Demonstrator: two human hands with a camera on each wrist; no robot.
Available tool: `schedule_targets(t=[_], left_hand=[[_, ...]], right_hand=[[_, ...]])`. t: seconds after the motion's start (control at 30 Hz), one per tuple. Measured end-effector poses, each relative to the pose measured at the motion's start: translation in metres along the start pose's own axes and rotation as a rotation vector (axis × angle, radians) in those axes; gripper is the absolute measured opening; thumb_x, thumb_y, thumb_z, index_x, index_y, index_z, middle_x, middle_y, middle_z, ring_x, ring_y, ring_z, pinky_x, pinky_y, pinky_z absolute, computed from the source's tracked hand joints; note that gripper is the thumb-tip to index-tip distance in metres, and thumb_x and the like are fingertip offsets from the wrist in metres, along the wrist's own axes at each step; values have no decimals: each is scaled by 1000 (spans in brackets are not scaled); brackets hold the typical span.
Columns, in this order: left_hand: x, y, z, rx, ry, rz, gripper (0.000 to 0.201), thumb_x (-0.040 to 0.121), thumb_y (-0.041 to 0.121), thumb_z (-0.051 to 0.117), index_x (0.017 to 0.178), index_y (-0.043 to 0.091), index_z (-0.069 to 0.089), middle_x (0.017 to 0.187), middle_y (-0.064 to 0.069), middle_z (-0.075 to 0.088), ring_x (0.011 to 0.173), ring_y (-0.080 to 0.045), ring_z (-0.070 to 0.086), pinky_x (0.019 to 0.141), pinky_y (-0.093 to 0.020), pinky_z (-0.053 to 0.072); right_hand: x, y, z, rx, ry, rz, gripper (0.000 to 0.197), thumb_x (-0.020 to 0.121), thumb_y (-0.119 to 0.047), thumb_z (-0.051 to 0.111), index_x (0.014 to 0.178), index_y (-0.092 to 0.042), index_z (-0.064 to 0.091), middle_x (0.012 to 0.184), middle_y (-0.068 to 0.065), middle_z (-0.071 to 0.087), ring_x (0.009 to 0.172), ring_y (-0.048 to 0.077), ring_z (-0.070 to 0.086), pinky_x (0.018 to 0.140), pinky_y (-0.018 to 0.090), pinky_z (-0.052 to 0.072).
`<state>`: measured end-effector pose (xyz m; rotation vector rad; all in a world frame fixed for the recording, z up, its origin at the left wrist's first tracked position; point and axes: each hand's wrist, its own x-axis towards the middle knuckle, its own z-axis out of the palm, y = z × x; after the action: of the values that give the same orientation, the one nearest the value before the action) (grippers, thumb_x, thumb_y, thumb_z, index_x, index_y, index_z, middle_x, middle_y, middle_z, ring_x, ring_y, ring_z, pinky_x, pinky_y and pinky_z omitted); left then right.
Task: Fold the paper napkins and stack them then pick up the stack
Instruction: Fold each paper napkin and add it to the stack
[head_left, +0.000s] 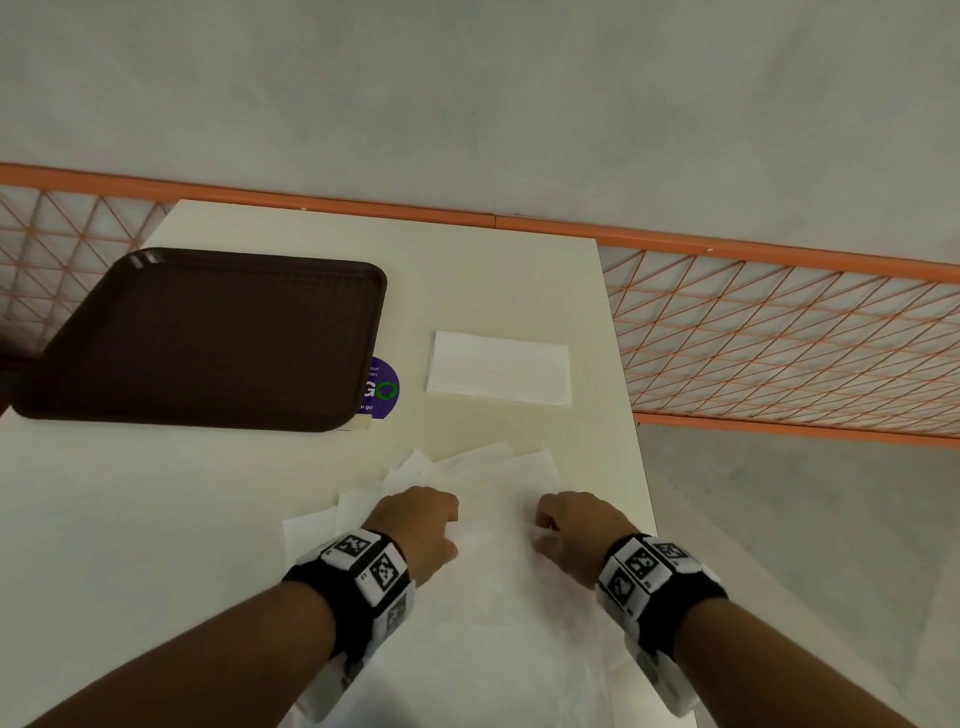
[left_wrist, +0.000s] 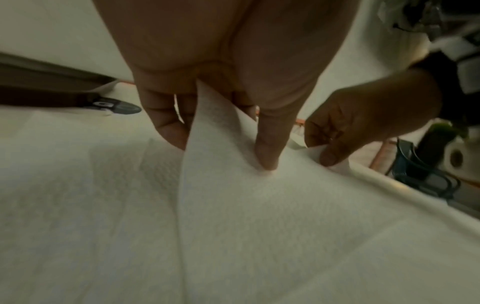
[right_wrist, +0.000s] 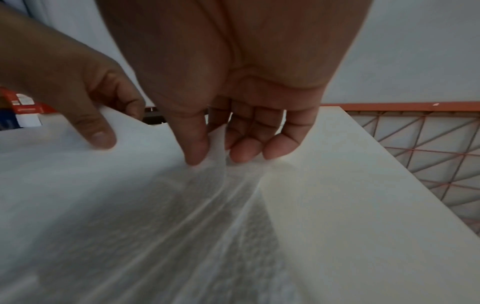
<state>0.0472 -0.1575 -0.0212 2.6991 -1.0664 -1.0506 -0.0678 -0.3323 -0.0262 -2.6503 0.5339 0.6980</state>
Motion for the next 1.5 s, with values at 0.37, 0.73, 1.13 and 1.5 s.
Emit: schedule_targets(t=[0.37, 0.73, 1.13, 1.5], left_hand=[[7, -38, -6, -920, -10, -84, 9, 86, 18, 69, 85, 9, 72, 85, -8, 75, 83, -24, 71, 83, -39, 57], [75, -23, -62, -971, 411, -165, 36, 93, 32, 58, 66, 8, 50, 61, -3, 41, 58, -19, 39, 62, -29, 34], [148, -21, -95, -487, 513, -182, 43, 94, 32, 55, 60, 12, 37, 59, -3, 43, 58, -22, 41, 56, -29, 32], [184, -29, -105, -338, 472, -278, 33, 94, 37, 51, 76, 10, 55, 79, -8, 61, 72, -27, 54, 60, -29, 35]], right_hand=[[1, 33, -14, 788, 161, 117, 12, 86, -23, 70, 76, -18, 64, 69, -2, 65, 60, 11, 58, 61, 27, 51], [54, 32, -45, 1343, 253, 307, 17, 88, -15, 68, 95, 0, 67, 94, 16, 72, 80, 28, 70, 71, 42, 60], [134, 52, -103, 771, 504, 341, 22, 84, -33, 70, 82, -12, 70, 78, 6, 69, 75, 25, 63, 72, 34, 54], [178, 57, -112, 568, 416, 436, 22, 84, -38, 70, 84, -17, 61, 83, 2, 60, 78, 21, 52, 68, 24, 38]])
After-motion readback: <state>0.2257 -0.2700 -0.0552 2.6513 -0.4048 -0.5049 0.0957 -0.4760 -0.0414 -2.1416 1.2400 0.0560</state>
